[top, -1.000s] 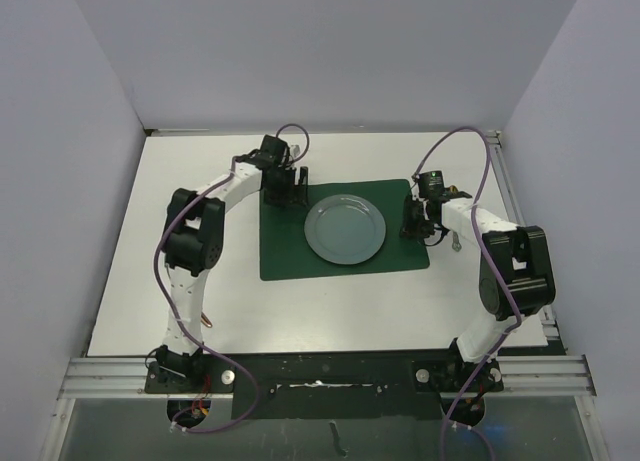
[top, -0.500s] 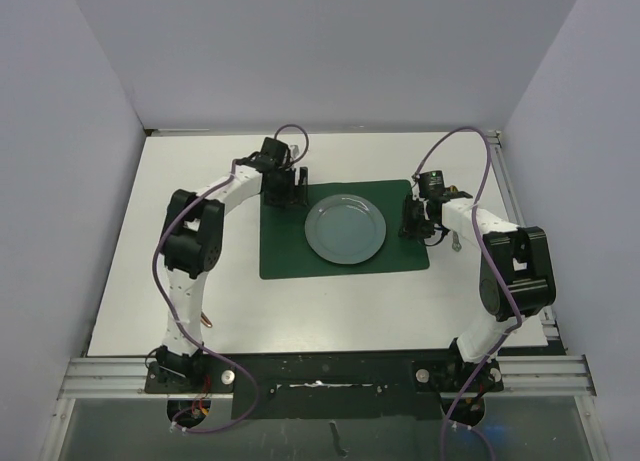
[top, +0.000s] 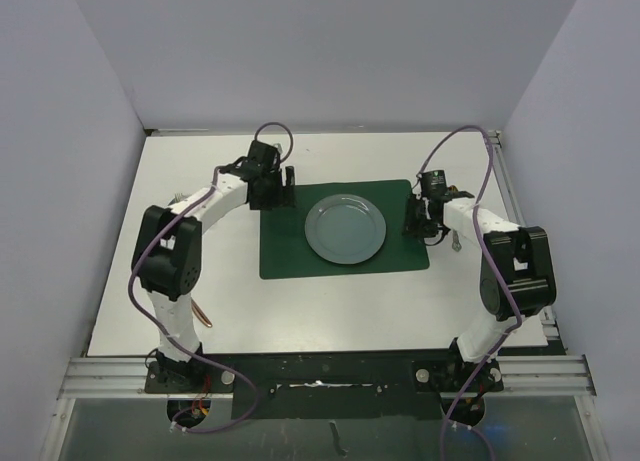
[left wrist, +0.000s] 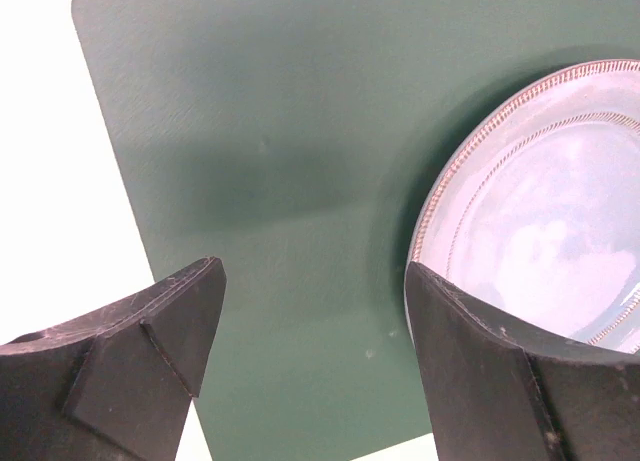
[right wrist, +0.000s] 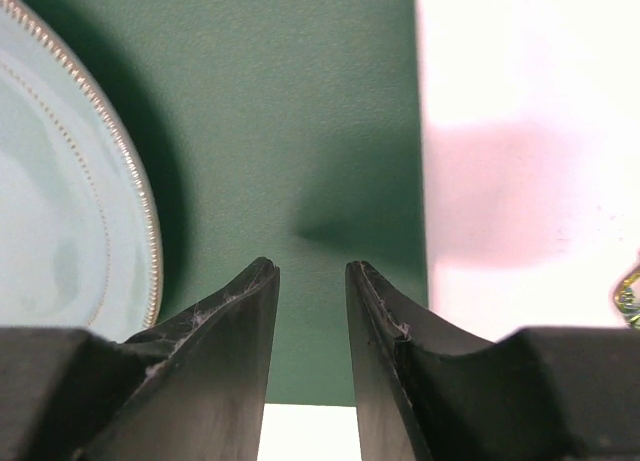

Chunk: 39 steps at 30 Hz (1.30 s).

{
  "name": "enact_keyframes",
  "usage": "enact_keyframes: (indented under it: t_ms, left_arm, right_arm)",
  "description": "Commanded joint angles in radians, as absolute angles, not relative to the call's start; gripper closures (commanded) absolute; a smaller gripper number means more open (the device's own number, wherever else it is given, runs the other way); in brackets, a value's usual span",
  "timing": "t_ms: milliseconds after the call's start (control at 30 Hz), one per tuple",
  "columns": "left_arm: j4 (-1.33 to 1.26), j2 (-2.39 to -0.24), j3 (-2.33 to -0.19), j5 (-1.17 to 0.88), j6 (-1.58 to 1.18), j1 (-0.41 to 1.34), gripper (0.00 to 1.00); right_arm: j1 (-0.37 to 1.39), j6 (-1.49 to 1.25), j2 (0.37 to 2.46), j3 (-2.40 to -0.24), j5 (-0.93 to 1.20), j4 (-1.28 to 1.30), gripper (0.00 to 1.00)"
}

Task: Set the dinner table for one person
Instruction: Adjust the napkin at the center of the board.

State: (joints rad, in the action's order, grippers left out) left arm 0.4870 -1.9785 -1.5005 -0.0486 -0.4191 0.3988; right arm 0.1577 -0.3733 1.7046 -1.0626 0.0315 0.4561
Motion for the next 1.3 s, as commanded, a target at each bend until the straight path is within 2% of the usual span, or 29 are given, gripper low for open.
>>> enact_keyframes:
  t_ms: [0, 500, 1267]
  left_arm:
    - [0.446, -1.844, -1.408, 0.041, -0.486, 0.403, 0.27]
    - [0.457, -1.807, -1.313, 0.098, -0.522, 0.404, 0.27]
    - [0.445, -1.863, -1.331, 0.080, -0.513, 0.403, 0.27]
  right_arm:
    - [0.113, -0.377, 1.706, -1.080, -0.015, 0.396, 0.66]
    - [-0.034, -0.353, 1.748, -1.031, 0.094, 0.340, 0.67]
    - [-0.048, -0.399, 1.825, -0.971, 0.245, 0.278, 0.71]
